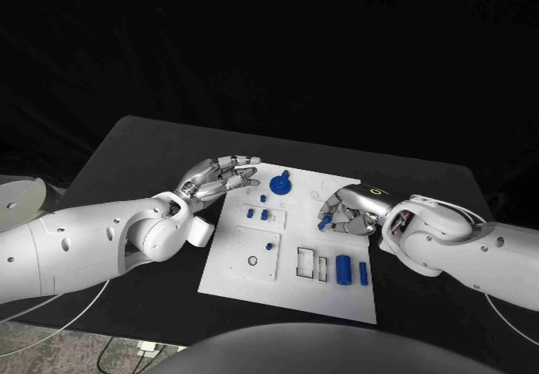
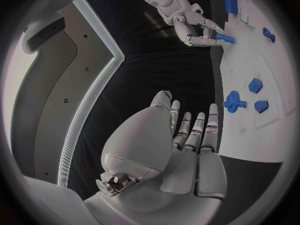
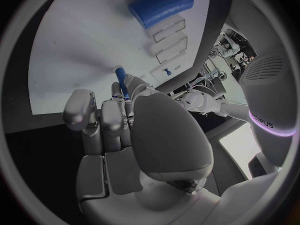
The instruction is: Assemble the parts on the task board
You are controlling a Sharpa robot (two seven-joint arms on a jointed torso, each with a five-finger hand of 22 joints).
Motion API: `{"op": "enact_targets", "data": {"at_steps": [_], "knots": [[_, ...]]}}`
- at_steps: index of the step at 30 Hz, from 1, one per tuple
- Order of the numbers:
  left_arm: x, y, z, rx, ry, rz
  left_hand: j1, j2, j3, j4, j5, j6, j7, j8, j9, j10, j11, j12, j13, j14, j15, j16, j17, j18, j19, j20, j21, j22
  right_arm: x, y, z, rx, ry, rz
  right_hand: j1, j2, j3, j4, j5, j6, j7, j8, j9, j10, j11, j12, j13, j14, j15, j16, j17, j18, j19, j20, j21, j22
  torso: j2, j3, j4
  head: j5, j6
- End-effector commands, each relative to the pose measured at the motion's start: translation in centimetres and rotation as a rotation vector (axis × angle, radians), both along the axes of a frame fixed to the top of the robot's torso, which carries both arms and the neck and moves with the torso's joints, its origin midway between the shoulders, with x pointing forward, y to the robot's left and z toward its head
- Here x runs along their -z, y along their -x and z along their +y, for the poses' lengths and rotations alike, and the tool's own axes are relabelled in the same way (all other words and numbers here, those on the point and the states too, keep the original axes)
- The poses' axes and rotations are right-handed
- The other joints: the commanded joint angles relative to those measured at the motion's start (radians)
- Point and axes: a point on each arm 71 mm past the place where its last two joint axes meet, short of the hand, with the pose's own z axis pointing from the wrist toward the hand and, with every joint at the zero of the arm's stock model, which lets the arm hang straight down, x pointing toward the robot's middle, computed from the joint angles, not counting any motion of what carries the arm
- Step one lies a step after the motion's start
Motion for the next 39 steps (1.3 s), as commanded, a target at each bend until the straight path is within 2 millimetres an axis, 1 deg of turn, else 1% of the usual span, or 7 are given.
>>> {"op": "enact_targets", "data": {"at_steps": [1,6,14,21,31,35,39], "knots": [[0.0,0.1,-0.3,0.019,0.014,0.006,0.008,0.001,0.004,0.0,0.006,-0.002,0.007,-0.004,-0.001,0.001,0.009,0.003,0.001,0.004,0.005,0.003,0.001,-0.006,0.006,0.003,0.005,-0.001,-1.9,-0.1,0.4,-0.009,-0.03,-0.075,0.004,0.0,-0.002,-0.007,-0.002,0.008,-0.003,0.007,0.001,0.035,-0.028,-0.004,-0.001,-0.001,-0.007,-0.003,0.001,-0.011,0.001,-0.009,-0.002,0.125,0.001,-0.0009,-0.0012,0.003,0.0],[0.1,0.0,-0.4,0.02,0.013,0.007,0.009,0.001,0.006,-0.001,0.007,0.0,0.009,-0.003,-0.001,0.002,0.011,0.006,0.001,0.004,0.006,0.004,0.001,-0.006,0.006,0.003,0.005,-0.001,-5.0,-0.3,1.0,-0.025,-0.058,-0.1,-0.001,-0.002,-0.003,-0.006,-0.008,0.009,-0.004,0.007,0.005,0.039,-0.028,-0.01,-0.002,0.001,-0.008,-0.004,0.0,-0.012,0.002,-0.011,-0.001,0.125,0.002,-0.0012,0.0,0.003,0.0],[0.2,-0.1,-0.3,0.02,0.012,0.009,0.009,0.001,0.006,-0.001,0.007,0.0,0.009,-0.003,-0.001,0.002,0.011,0.006,0.001,0.004,0.006,0.004,0.001,-0.006,0.006,0.003,0.005,-0.001,-6.9,1.4,4.2,-0.143,-0.042,-0.099,-0.001,-0.007,0.0,-0.009,-0.014,0.0,-0.003,0.0,0.007,0.038,-0.027,-0.026,-0.003,0.003,-0.008,-0.005,0.002,-0.012,0.003,-0.011,0.0,0.126,0.004,-0.0004,-0.0039,0.006,0.0],[0.3,-0.1,0.3,0.01,0.006,0.011,0.01,0.002,0.008,-0.001,0.007,0.001,0.009,-0.003,0.0,0.003,0.012,0.005,0.001,0.002,0.005,0.003,0.001,-0.006,0.006,0.003,0.005,-0.002,-5.1,3.3,9.2,-0.302,0.012,-0.125,0.003,-0.01,0.003,-0.014,-0.017,0.005,-0.004,0.0,0.01,0.049,-0.029,-0.031,-0.002,0.008,-0.009,-0.001,0.011,-0.015,0.008,-0.012,0.014,0.129,0.003,-0.0004,-0.0098,0.009,0.0],[0.3,-0.1,0.0,0.016,0.009,0.013,0.011,0.004,0.01,-0.001,0.007,0.001,0.01,-0.004,-0.001,0.002,0.013,0.003,0.001,0.0,0.005,0.002,0.0,-0.006,0.006,0.003,0.004,-0.003,-2.1,4.2,14.0,-0.404,0.047,-0.129,0.005,-0.014,0.005,-0.017,-0.018,0.005,-0.004,-0.002,0.011,0.053,-0.03,-0.037,-0.002,0.013,-0.01,0.005,0.021,-0.016,0.011,-0.013,0.022,0.131,0.0,0.0045,0.0119,-0.001,0.0],[0.3,-0.1,0.0,0.016,0.008,0.012,0.012,0.005,0.011,0.0,0.007,0.001,0.01,-0.004,-0.001,0.002,0.013,0.003,0.001,-0.001,0.004,0.002,0.0,-0.006,0.006,0.003,0.004,-0.003,-1.4,4.5,15.1,-0.43,0.06,-0.129,0.015,-0.016,0.011,-0.026,-0.021,0.002,-0.003,-0.006,0.011,0.059,-0.03,-0.042,-0.002,0.013,-0.011,0.003,0.018,-0.016,0.011,-0.014,0.019,0.131,0.0,0.0037,0.0144,-0.01,0.0],[0.4,-0.1,-0.1,0.018,0.009,0.012,0.012,0.005,0.011,0.0,0.007,0.001,0.01,-0.004,-0.001,0.002,0.013,0.003,0.001,-0.001,0.004,0.002,0.0,-0.006,0.006,0.003,0.004,-0.003,-1.1,4.9,16.0,-0.458,0.073,-0.138,0.022,-0.018,0.016,-0.033,-0.023,0.002,-0.002,-0.009,0.011,0.064,-0.03,-0.046,-0.001,0.013,-0.011,0.001,0.016,-0.016,0.011,-0.015,0.02,0.131,0.001,0.0046,0.0092,-0.007,0.0]]}}
